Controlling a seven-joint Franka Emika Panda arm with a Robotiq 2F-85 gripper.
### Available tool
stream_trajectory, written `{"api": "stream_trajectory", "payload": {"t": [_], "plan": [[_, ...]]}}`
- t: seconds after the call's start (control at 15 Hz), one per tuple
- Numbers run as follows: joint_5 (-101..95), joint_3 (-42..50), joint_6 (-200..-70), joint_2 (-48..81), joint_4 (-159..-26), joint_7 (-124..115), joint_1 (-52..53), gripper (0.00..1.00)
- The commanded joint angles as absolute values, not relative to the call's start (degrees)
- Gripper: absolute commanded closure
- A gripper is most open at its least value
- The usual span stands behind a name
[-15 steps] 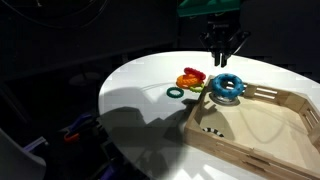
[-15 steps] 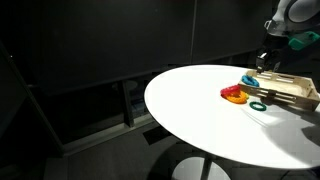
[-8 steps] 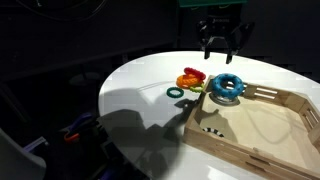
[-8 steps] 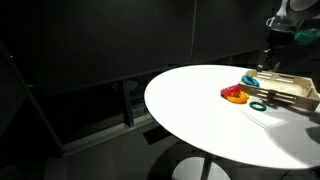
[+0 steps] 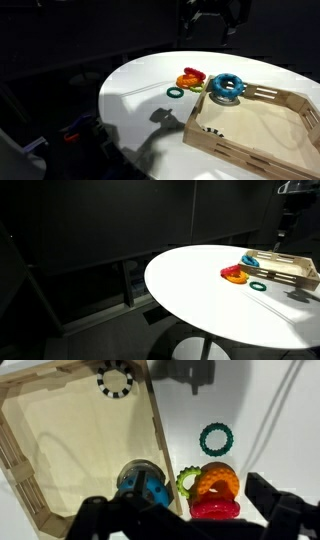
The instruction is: Put the blue ring in the box
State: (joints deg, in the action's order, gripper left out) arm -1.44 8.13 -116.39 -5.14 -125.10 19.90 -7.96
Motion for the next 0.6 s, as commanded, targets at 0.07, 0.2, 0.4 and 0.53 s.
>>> {"api": "stream_trajectory", "payload": {"t": [0.07, 0.2, 0.4, 0.53], "plan": [[-2.5, 8.7, -106.8, -10.2, -123.8, 20.1, -7.9, 0.0], [-2.4, 9.0, -104.8, -12.1, -123.7, 20.0, -7.9, 0.0], [-1.8, 9.1, -105.9, -12.0, -124.4, 19.8, -7.4, 0.0], [-1.8, 9.3, -105.4, -12.9, -124.4, 19.8, -7.4, 0.0]]}}
